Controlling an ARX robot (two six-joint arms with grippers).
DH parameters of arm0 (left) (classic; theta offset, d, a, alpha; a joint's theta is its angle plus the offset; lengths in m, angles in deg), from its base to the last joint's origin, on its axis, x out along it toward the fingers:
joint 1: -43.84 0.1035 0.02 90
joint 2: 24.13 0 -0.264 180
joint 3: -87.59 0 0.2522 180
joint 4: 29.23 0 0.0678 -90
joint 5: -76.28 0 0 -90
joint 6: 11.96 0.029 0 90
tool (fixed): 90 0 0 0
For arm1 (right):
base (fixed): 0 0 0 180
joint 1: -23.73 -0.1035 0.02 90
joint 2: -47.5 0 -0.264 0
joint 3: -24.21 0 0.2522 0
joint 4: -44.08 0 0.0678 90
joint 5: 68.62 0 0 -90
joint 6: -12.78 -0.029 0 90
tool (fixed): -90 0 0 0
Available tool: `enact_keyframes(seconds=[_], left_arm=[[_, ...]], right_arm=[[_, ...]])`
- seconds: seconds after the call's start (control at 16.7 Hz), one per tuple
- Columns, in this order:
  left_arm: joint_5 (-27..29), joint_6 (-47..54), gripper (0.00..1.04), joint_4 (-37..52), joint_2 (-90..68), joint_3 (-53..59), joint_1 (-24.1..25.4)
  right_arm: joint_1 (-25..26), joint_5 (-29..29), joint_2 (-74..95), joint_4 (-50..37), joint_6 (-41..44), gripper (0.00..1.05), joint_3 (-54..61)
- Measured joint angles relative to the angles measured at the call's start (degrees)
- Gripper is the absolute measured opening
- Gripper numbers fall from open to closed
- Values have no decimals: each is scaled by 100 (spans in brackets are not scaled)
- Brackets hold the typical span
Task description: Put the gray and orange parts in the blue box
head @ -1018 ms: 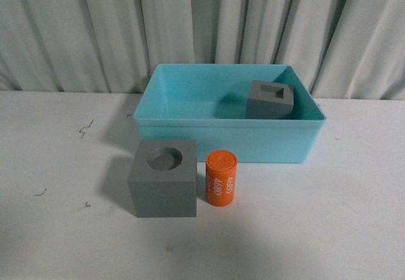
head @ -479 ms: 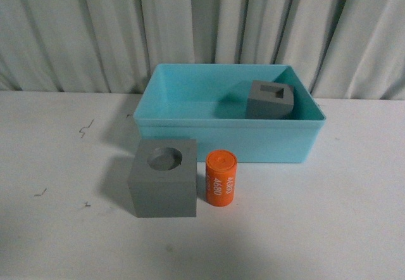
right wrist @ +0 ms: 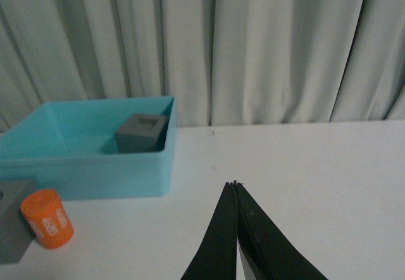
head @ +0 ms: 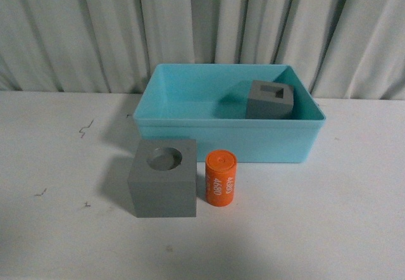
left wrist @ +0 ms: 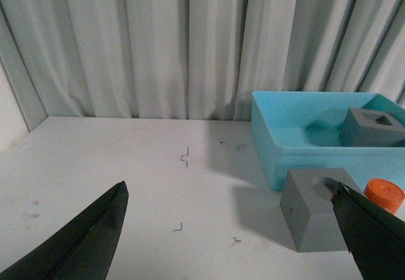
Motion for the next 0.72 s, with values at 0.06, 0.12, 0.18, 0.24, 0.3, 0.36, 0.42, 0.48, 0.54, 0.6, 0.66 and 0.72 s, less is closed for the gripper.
enact_keyframes(seconds=[0.06,0.12,0.18,0.24,0.3,0.36,0.42,0.48,0.54,0.6,0.66,0.72], left_arm=[[-2,0,98,0,0,0,0],[2,0,98,-4,0,0,0],[-2,0,98,9,0,0,0],[4,0,98,9,0,0,0],[-2,0,98,0,0,0,0],[2,0,98,-2,0,0,0],[0,0,98,2,0,0,0],[0,0,98,0,0,0,0],[0,0,98,0,0,0,0],[0,0,98,2,0,0,0],[0,0,98,2,0,0,0],[0,0,98,0,0,0,0]], right_arm=[[2,11,-431,688,4,2,-2],[2,15,-903,817,4,2,-2],[2,13,-892,866,2,2,-7],[2,11,-876,927,2,2,-2],[2,15,-890,885,2,2,-2],[2,13,-887,876,2,2,-2],[2,15,-887,896,13,6,-2],[2,13,-887,887,13,13,-2],[2,13,-887,887,15,28,-2],[2,13,-887,890,13,39,-2],[2,13,-887,887,13,54,-2],[2,13,-887,887,15,66,-2]])
